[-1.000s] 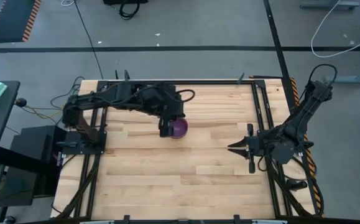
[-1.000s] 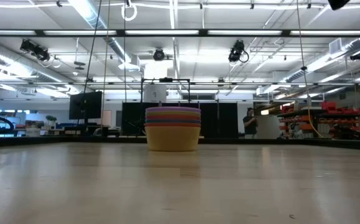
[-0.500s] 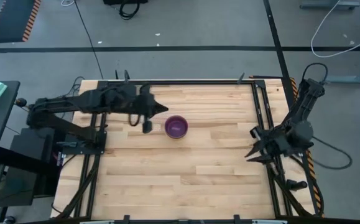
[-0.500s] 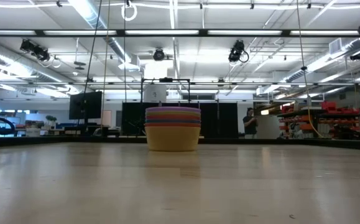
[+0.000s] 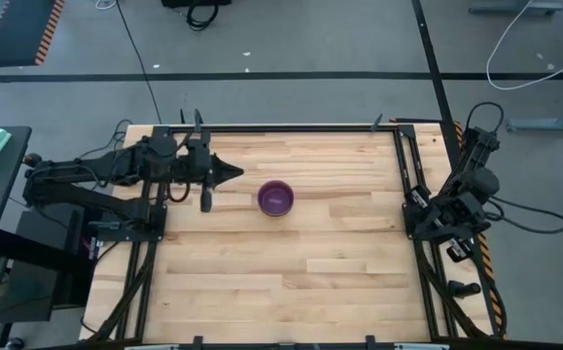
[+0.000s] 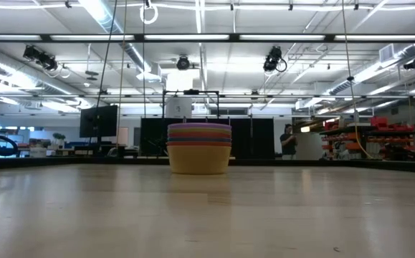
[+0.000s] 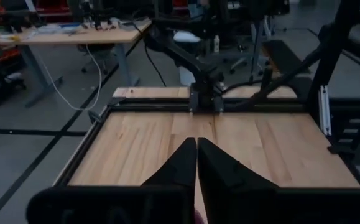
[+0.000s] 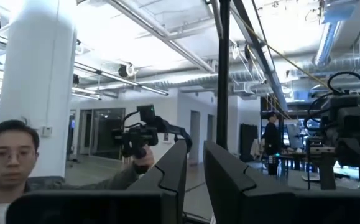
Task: Nest bowls inside each other
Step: Return To Home Position
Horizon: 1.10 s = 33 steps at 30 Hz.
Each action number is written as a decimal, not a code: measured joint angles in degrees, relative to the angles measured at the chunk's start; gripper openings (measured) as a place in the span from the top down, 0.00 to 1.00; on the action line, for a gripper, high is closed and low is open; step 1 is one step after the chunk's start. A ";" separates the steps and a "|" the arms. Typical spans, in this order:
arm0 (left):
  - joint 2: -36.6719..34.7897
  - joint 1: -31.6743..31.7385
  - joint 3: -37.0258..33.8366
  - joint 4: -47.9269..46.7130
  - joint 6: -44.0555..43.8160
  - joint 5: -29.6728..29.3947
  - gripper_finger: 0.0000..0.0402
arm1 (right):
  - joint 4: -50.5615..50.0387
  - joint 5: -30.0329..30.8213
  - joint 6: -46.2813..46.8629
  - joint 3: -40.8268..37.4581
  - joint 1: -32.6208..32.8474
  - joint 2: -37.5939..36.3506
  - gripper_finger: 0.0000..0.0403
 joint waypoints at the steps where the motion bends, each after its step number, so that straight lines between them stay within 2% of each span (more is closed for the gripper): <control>1: -0.13 -0.10 -0.12 -0.43 0.06 0.00 0.95 | -0.04 0.00 -0.06 0.00 -0.01 0.01 0.85; 3: -0.20 -0.31 -0.13 -0.50 0.34 0.00 0.96 | -0.11 0.00 0.43 0.00 -0.01 0.04 0.85; 5: -0.25 -0.27 -0.12 -0.67 1.45 0.00 0.97 | 0.03 -0.01 5.04 0.00 -0.01 0.39 0.85; 9: -0.25 -0.13 -0.12 -0.52 -3.83 -0.94 0.96 | -0.39 -0.05 9.13 0.00 -0.01 1.23 0.85; 11: -0.22 -0.14 -0.12 -1.36 -2.85 -1.07 0.95 | -0.45 -1.51 9.86 0.00 -0.03 1.23 0.85; 13: -0.20 -0.19 -0.12 -2.11 -1.54 -1.02 0.95 | -0.09 -6.14 10.47 0.00 -0.03 0.87 0.85; 15: -0.44 -0.31 -0.12 -1.42 -1.84 0.65 0.94 | 0.69 -13.75 10.60 0.00 -0.03 0.31 0.85; 17: -0.83 -0.29 -0.10 1.00 -1.91 4.48 0.94 | 1.75 -20.97 10.80 0.00 0.01 -0.20 0.85; 19: -0.94 -0.29 -0.09 4.07 -1.70 9.79 0.94 | 3.24 -24.97 10.73 0.00 0.03 -0.72 0.85; 22: -1.17 -0.31 -0.09 7.37 -1.45 16.26 0.95 | 3.46 -25.44 11.29 0.04 0.01 -2.00 0.85; 27: -1.17 -0.23 -0.75 7.73 -1.15 17.72 0.96 | 1.46 -25.46 11.81 0.04 0.01 -5.65 0.85; 29: -1.84 0.16 -2.68 9.53 -0.31 19.08 0.96 | -0.11 -25.30 10.85 0.04 0.01 -7.94 0.85; 33: -4.67 3.01 -9.09 18.01 -2.22 26.28 0.94 | -4.23 -23.32 10.04 -0.38 0.01 -12.80 0.85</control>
